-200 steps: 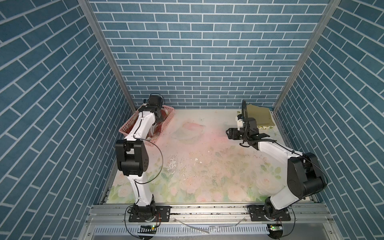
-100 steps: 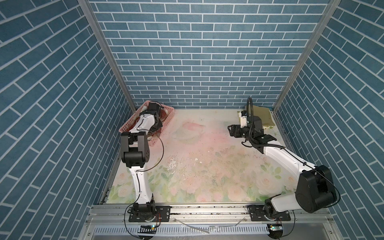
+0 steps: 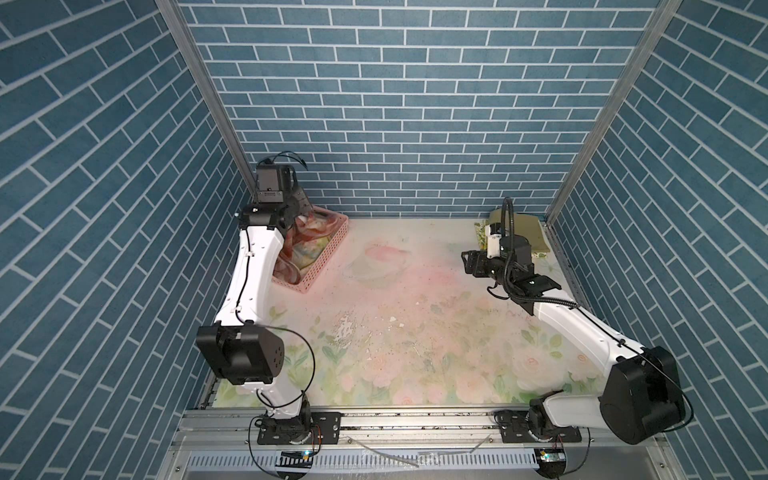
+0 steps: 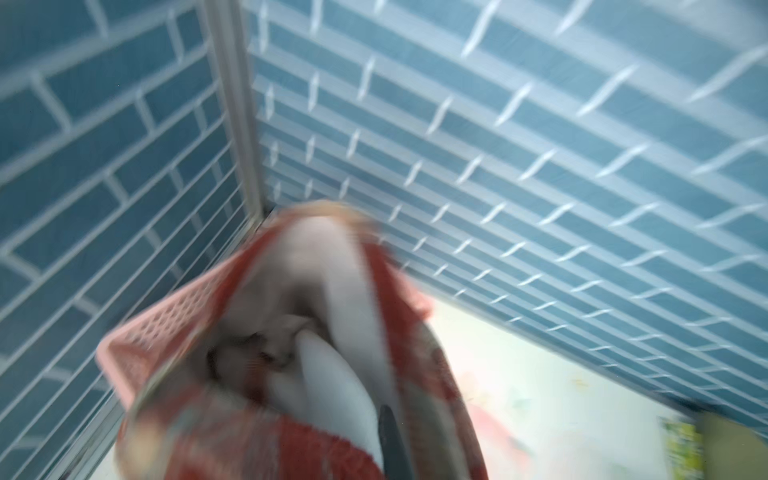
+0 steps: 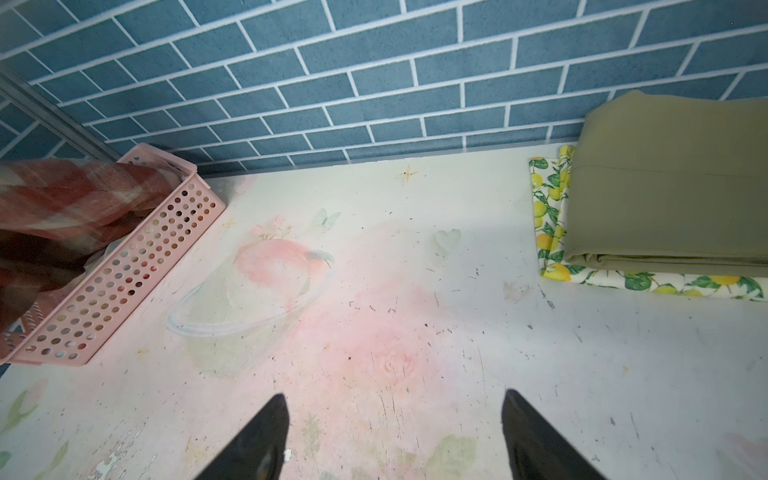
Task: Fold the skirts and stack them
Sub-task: 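Grasp the red plaid skirt in the basket with the left gripper and pull it out, then lay the plaid skirt down with the left gripper while the right grasps its hem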
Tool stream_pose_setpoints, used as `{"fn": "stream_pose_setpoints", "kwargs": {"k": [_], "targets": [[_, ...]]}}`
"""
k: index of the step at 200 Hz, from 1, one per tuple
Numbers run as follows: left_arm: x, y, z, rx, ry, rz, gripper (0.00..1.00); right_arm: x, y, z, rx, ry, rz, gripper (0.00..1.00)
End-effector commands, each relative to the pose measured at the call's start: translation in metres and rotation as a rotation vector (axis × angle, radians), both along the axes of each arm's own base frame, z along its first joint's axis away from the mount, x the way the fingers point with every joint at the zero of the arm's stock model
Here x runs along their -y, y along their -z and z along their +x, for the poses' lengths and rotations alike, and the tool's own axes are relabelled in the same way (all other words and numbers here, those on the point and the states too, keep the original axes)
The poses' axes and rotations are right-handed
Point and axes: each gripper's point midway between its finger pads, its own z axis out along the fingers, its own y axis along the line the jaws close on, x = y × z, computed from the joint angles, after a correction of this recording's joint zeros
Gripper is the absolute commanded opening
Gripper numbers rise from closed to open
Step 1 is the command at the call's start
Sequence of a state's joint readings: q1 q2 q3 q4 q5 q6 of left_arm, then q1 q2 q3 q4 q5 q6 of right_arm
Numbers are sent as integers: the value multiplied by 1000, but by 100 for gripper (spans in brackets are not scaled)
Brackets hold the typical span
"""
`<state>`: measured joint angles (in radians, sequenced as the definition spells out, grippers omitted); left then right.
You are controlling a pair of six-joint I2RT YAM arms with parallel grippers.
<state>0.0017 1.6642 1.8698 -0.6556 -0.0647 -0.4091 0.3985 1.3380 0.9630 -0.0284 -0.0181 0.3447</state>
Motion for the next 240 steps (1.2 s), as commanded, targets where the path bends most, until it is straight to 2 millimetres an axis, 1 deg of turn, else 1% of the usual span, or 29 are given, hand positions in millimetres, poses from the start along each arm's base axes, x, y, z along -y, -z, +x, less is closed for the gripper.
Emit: {"fn": "stream_pose_setpoints", "kwargs": {"k": [1,17,31,46,59,67,86,98,105,117,131,140,150,160,182,187,193,196,199,207,212,215,220,224,232,240], "targets": [[47,-59,-10,146,190,-12,0,11,-10,-5,34,63,37,80],[85,-95,-26,236,310,-33,0,18,-18,-8,56,96,41,80],[123,-126,-47,302,418,-34,0,25,-26,-12,76,120,45,80],[162,-150,-73,359,520,-18,0,33,-34,-19,95,151,47,80],[194,-167,-98,406,605,-2,0,39,-40,-25,111,168,51,80],[211,-175,-114,431,651,8,0,43,-44,-30,121,182,52,80],[250,-187,-147,476,770,-13,0,55,-51,-41,140,219,45,80],[268,-187,-161,479,824,-19,0,62,-54,-47,152,242,38,81],[274,-183,-163,467,841,-21,0,66,-55,-50,157,253,35,81],[277,-171,-160,440,837,-20,0,70,-56,-55,160,261,32,81],[275,-157,-153,413,808,3,0,73,-56,-60,157,267,25,81],[269,-148,-147,392,773,33,0,75,-56,-62,154,270,15,82],[261,-130,-133,349,713,78,0,77,-55,-62,148,275,2,82],[248,-106,-114,285,648,82,0,76,-52,-62,140,271,-5,83],[229,-38,-68,120,561,81,0,73,-44,-61,113,254,-17,84],[223,-22,-56,81,526,94,3,73,-42,-61,106,251,-22,84],[218,-1,-43,29,502,103,9,72,-39,-61,96,247,-28,85],[215,8,-37,3,491,107,15,71,-38,-61,90,243,-32,86],[212,19,-30,-27,476,114,24,71,-37,-61,85,241,-35,86],[204,45,-16,-118,441,126,53,70,-33,-60,67,236,-44,87],[202,58,-11,-170,433,135,65,69,-30,-60,53,229,-51,88],[201,63,-8,-192,429,142,71,69,-29,-61,44,225,-55,88],[200,75,-5,-238,419,164,76,67,-25,-61,27,215,-64,89],[200,80,-3,-261,415,171,79,66,-22,-62,11,209,-70,89],[204,88,-3,-281,425,177,82,65,-14,-64,-23,195,-81,89],[208,91,-5,-275,437,173,85,63,-4,-66,-60,182,-93,89]]}}
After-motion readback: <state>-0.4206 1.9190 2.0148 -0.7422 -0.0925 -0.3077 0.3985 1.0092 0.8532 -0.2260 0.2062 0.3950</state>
